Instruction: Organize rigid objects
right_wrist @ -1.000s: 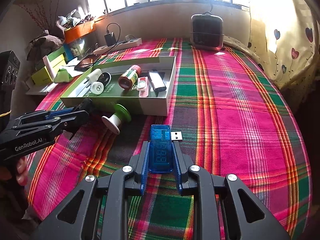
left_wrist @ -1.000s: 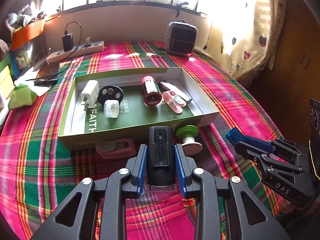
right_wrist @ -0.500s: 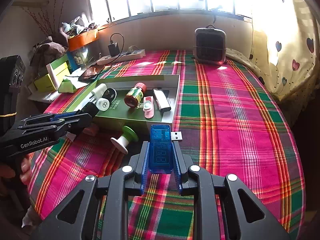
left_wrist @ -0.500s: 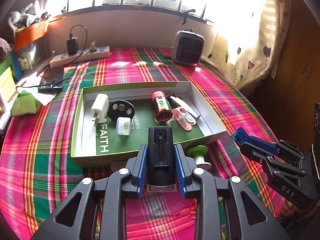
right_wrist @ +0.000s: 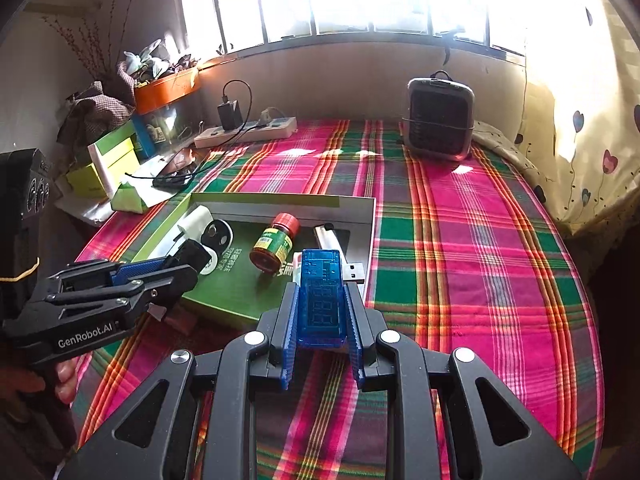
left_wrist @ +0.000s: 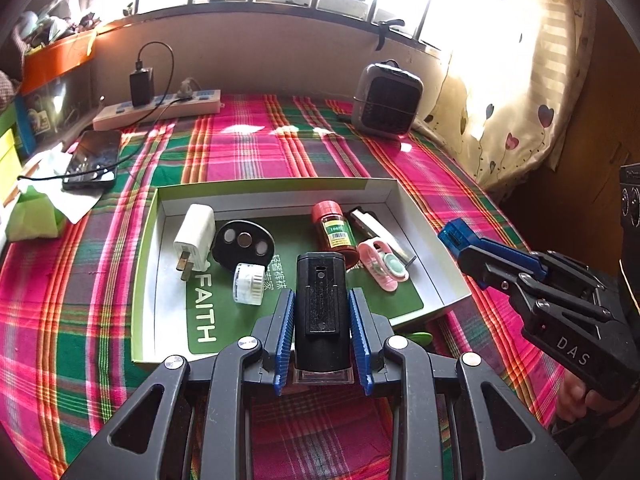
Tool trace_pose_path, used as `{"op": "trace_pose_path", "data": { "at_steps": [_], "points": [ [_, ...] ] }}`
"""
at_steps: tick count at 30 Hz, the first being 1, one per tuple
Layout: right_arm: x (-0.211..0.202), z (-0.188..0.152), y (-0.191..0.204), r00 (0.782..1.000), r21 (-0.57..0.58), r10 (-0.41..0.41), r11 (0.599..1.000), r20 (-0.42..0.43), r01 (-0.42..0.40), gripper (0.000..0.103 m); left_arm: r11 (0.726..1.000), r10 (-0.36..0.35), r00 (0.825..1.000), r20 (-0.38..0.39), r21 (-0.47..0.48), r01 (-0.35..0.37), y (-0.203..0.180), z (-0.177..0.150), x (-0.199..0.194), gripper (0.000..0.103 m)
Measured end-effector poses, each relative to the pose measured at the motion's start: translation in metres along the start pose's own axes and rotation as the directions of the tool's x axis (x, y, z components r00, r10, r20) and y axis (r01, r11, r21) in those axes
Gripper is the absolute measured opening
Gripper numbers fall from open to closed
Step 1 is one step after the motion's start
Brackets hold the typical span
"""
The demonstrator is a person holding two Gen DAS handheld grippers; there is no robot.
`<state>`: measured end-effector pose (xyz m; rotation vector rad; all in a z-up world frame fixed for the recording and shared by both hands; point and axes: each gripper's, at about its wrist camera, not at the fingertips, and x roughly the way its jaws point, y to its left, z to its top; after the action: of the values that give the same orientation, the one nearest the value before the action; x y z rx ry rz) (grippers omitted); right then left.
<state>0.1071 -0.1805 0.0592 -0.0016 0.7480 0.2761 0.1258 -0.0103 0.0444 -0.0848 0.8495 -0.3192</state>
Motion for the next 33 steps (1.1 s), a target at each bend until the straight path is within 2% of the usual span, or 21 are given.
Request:
{"op": "trace_pose_path", "data": {
  "at_steps": [13, 33],
  "points": [
    [0.049, 0.027, -0.005, 0.999, 0.007, 0.002, 1.0, -0.053, -0.002, 0.023, 1.0, -0.001, 1.0, -0.018, -0.009, 0.001, 0.001, 0.01, 0.022, 0.026],
    [0.096, 0.042, -0.01, 0.991, 0.005, 0.001, 1.0, -0.132, 0.0, 0.023, 1.0, 0.015, 0.999, -0.044, -0.02, -0.016, 0.007, 0.014, 0.044, 0.026]
  ]
}}
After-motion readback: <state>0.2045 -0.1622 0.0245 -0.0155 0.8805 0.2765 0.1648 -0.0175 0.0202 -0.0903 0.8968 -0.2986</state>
